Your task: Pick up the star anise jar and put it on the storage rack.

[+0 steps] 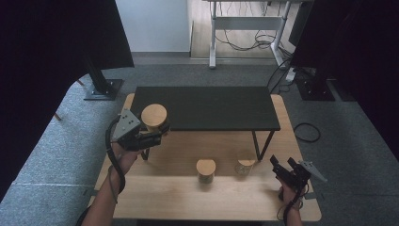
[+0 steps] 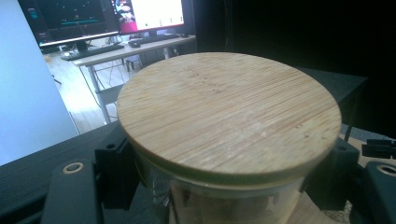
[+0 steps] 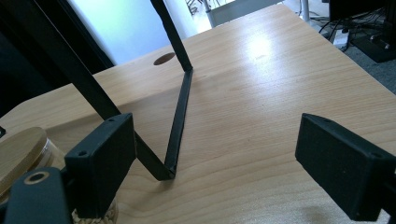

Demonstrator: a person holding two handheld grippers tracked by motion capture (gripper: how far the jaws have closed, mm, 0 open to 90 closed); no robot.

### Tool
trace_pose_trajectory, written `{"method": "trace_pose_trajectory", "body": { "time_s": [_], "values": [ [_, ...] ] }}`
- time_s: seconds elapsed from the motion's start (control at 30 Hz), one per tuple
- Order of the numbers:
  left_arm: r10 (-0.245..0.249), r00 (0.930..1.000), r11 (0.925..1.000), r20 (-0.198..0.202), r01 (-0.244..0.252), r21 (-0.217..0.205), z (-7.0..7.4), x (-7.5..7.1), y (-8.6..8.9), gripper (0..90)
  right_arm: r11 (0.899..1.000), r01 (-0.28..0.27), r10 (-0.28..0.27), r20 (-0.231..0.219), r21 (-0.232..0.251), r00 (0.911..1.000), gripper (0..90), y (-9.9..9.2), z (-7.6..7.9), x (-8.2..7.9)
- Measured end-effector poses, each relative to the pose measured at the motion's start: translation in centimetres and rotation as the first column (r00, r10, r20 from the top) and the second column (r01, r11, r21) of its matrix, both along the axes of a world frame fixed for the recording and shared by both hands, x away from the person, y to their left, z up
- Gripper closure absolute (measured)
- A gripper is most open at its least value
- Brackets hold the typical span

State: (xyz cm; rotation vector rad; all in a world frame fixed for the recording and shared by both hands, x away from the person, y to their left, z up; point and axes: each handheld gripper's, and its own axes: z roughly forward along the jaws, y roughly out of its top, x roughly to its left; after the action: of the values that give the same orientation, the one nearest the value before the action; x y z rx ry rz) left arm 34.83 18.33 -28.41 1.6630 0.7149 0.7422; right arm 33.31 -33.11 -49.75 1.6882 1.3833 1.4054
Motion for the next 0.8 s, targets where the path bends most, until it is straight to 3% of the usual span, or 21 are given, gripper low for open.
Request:
{"method": "trace_pose_trajectory", "body": {
  "time_s": [0.8],
  "values": [
    [0.030, 0.9996, 0.9995, -0.003, -0.030, 0.008, 0.2, 3.0, -0.8, 25.3, 1.000, -0.011, 0.011, -0.005, 0.003, 0.9999, 12.1, 0.0, 0.0, 0.1]
  ]
}}
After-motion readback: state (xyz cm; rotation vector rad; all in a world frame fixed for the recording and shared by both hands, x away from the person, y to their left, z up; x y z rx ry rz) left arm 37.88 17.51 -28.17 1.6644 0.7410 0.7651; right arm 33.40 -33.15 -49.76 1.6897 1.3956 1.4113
